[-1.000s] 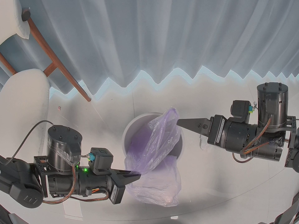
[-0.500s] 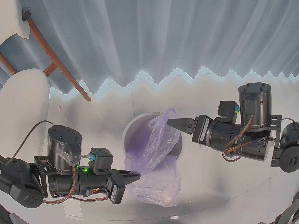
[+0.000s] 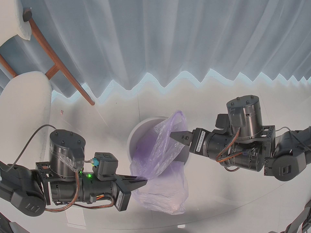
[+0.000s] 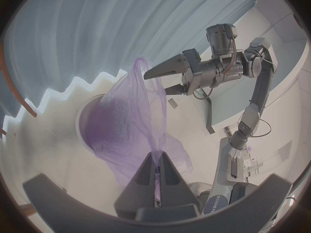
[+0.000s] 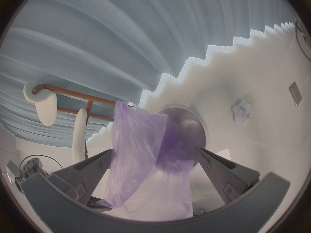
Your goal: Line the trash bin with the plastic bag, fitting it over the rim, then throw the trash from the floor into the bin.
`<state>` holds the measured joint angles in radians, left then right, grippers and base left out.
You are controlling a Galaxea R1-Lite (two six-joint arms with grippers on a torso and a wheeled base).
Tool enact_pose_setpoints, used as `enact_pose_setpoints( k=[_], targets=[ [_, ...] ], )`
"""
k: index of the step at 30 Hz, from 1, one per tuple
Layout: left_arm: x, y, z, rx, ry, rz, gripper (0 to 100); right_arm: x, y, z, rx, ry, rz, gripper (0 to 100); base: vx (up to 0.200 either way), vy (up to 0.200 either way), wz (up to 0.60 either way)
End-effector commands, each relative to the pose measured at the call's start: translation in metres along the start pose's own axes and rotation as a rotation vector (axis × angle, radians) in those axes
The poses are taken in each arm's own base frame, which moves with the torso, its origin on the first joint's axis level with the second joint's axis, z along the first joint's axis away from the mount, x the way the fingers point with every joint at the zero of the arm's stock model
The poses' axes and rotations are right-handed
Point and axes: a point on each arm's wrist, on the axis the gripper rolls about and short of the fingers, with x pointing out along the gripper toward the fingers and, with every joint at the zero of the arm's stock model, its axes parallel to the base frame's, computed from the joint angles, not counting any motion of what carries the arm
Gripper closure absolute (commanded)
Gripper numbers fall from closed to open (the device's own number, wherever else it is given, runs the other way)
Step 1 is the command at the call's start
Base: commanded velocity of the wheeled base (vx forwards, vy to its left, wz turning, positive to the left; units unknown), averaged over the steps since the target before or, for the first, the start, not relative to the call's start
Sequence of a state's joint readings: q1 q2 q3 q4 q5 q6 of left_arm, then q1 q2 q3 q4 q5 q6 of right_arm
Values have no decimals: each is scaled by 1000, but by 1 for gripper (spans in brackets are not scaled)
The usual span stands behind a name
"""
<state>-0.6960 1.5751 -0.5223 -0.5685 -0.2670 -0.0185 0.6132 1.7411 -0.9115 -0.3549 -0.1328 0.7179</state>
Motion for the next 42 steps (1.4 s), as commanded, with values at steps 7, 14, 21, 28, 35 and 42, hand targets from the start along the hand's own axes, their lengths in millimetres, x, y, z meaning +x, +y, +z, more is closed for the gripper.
enact_pose_setpoints(
  k=[7, 14, 21, 28, 35, 42],
  targets=[
    [5, 1, -2, -1, 17, 0, 100, 8, -13, -14, -6, 25, -63, 0, 0, 0, 0],
    [5, 2, -2, -1, 15, 1, 100, 25, -14, -20, -16, 45, -81, 0, 0, 0, 0],
    [5, 2, -1, -2, 12, 3, 100, 45, -13, -27, -16, -4, -88, 0, 0, 0, 0],
    [6, 2, 0, -1, 8, 3, 100, 46, -10, -29, -19, -4, -74, 0, 0, 0, 0],
    [14, 4, 10, 11, -14, 1, 100, 45, -4, -27, -15, -31, -39, 100, 0, 0, 0],
    [20, 2, 6, 13, 7, -16, 100, 39, 5, -38, -30, -6, -10, 100, 0, 0, 0]
  ],
)
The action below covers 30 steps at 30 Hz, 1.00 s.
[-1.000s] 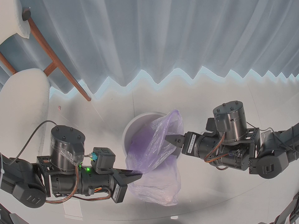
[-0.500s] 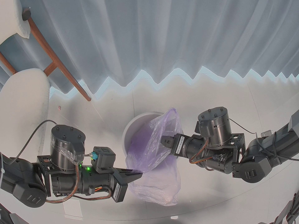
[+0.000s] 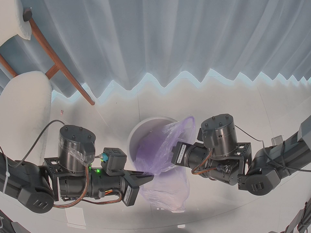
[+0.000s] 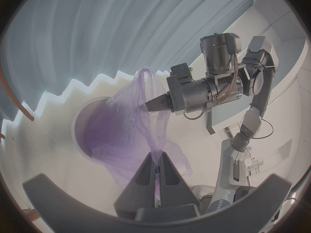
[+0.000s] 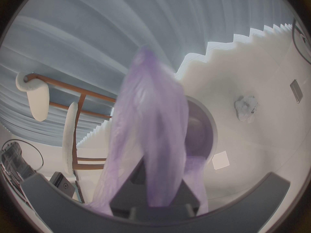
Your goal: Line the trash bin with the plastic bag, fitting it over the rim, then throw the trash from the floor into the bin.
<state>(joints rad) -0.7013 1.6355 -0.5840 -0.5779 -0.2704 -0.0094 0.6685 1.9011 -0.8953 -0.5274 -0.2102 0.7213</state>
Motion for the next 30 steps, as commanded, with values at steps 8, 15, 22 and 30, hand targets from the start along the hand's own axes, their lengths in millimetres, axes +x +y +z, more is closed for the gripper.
enact_pose_setpoints(
  k=[8, 15, 22, 30],
  targets=[
    [5, 0, -5, -8, 25, -1, 0, -4, -1, -7, -12, 20, 1, 100, 0, 0, 0],
    [3, 2, 0, -39, 11, 13, 0, -3, -16, 13, 17, -43, -31, 100, 0, 0, 0],
    [-12, 11, 1, -67, 13, 64, 0, 0, -33, 34, 56, -130, -48, 100, 0, 0, 0],
    [-15, 9, -21, -84, 29, -3, 0, -1, -29, 42, 35, -150, -27, 100, 0, 0, 0]
  ],
)
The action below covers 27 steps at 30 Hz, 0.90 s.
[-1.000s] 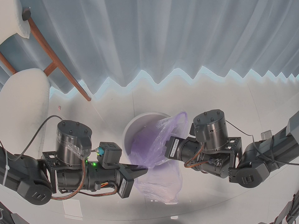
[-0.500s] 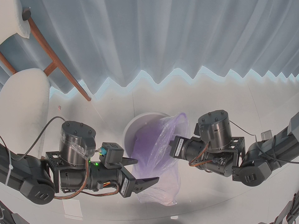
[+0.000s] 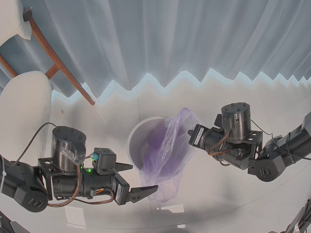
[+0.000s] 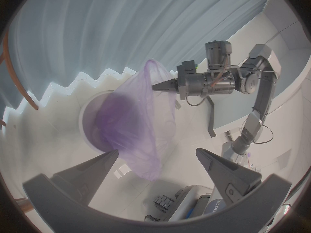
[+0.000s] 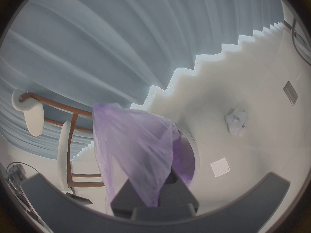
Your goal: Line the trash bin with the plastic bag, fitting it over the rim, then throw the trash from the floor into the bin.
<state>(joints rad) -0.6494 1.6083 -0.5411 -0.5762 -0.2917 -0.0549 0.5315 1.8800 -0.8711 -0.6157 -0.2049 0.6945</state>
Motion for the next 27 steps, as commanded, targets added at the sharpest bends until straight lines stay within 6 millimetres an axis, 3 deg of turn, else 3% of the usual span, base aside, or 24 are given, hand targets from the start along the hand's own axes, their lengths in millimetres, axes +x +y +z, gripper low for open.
enact_pose_setpoints(
  k=[1, 5, 10, 15, 20, 27],
  targets=[
    [-4, 0, -19, -13, 31, -39, 0, -1, 5, 8, -18, -21, 27, 100, 0, 0, 0],
    [-7, -1, -40, -20, 51, -50, 0, -3, 10, 26, -25, -22, 90, 100, 0, 0, 0],
    [6, 4, -50, -79, 50, -48, 0, 4, 12, 37, -49, -25, 91, 100, 0, 0, 0],
    [21, 12, -64, -115, 76, 10, 0, 7, 15, 40, -51, -33, 98, 100, 0, 0, 0],
    [23, 20, -86, -176, 104, 78, 0, 9, 16, 44, -48, -46, 103, 100, 0, 0, 0],
    [40, 33, -101, -247, 2, 164, 0, 5, 14, 48, -43, -43, 122, 100, 0, 0, 0]
  ],
)
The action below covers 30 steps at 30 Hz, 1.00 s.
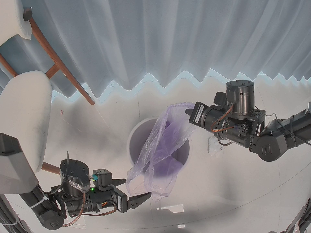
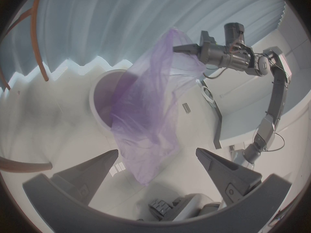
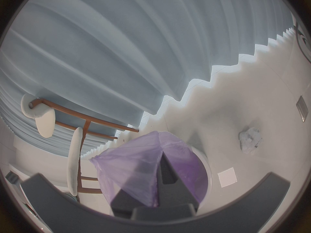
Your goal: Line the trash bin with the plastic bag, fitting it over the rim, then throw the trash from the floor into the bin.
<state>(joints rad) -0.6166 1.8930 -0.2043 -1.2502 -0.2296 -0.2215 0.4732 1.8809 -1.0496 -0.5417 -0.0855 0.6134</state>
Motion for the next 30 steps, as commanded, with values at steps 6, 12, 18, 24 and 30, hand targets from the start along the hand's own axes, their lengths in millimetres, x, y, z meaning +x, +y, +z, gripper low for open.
enact_pose_setpoints(
  k=[6, 12, 18, 24, 30],
  targets=[
    [14, 17, -41, -102, 62, 99, 0, -3, -2, 7, 6, -13, 9, 100, 0, 0, 0],
    [5, 21, -36, -151, 36, 130, 0, -5, -4, 8, 7, -14, 2, 100, 0, 0, 0],
    [8, 26, -35, -159, 24, 145, 0, -5, -4, 9, 6, -17, 6, 100, 0, 0, 0],
    [21, 27, -39, -153, 34, 166, 0, -5, -5, 12, 8, -29, 2, 100, 0, 0, 0],
    [38, 28, -30, -213, -21, 149, 100, -8, -5, 14, 5, -34, 5, 100, 0, 0, 0]
  ],
)
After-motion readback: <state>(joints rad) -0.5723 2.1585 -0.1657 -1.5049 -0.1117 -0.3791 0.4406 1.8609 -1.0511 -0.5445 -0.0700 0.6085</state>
